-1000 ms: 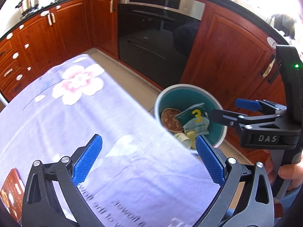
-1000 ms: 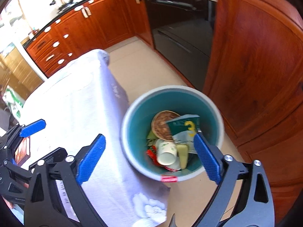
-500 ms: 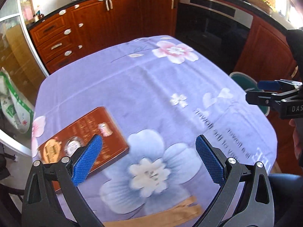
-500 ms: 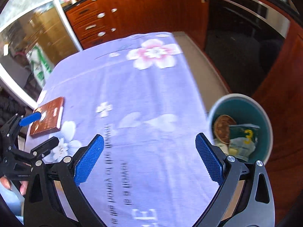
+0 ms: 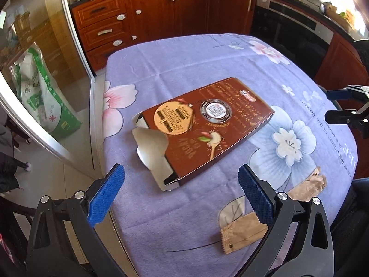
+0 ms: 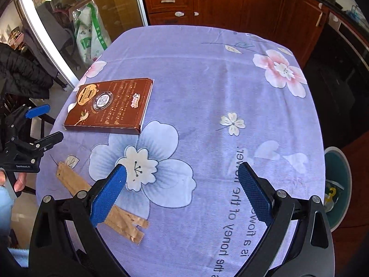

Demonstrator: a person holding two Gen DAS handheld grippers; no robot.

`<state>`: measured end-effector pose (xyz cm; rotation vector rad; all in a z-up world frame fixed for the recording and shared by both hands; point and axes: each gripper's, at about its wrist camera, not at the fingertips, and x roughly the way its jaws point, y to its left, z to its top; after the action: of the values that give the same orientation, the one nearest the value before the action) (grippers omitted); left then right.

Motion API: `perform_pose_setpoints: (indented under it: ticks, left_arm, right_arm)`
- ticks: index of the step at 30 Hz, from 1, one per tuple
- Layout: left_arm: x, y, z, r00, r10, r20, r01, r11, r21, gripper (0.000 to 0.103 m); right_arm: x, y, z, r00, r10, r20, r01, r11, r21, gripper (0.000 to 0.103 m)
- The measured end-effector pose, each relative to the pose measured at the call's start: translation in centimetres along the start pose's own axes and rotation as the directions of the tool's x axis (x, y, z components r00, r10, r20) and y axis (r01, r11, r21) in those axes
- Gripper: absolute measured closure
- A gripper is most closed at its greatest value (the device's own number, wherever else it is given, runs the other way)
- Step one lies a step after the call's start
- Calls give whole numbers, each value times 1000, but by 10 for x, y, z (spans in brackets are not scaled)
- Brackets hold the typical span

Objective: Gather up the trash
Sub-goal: 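Grasp the torn edge of the brown Pocky box with the left gripper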

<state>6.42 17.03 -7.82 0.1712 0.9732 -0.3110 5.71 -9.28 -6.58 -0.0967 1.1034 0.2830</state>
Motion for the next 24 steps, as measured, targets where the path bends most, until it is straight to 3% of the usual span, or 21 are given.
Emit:
perform_pose_setpoints:
  ticks: [8, 15, 19, 21, 24]
  left_arm:
    - [18, 18, 6, 992, -128, -9, 128, 991, 25, 5]
    - [39, 9, 6, 973, -219, -69, 223, 973, 66, 34]
    - [38, 0, 1, 969, -239, -70, 243, 967, 71, 44]
    - [36, -2, -1, 962, -265, -72, 268, 962, 47, 59]
    - [31, -16, -6, 962, -265, -62, 269, 961, 60, 64]
  right_arm:
    - [16, 21, 3, 999, 2, -36, -2, 1000, -11, 10]
    - [24, 27, 8, 999, 8, -46, -9, 1000, -15, 10]
    - [28, 27, 7, 999, 19, -51, -20, 1000, -9, 10]
    - [29, 27, 6, 998, 26, -53, -26, 1000, -6, 10]
    - [30, 28, 3, 998, 38, -56, -38, 999, -5, 10]
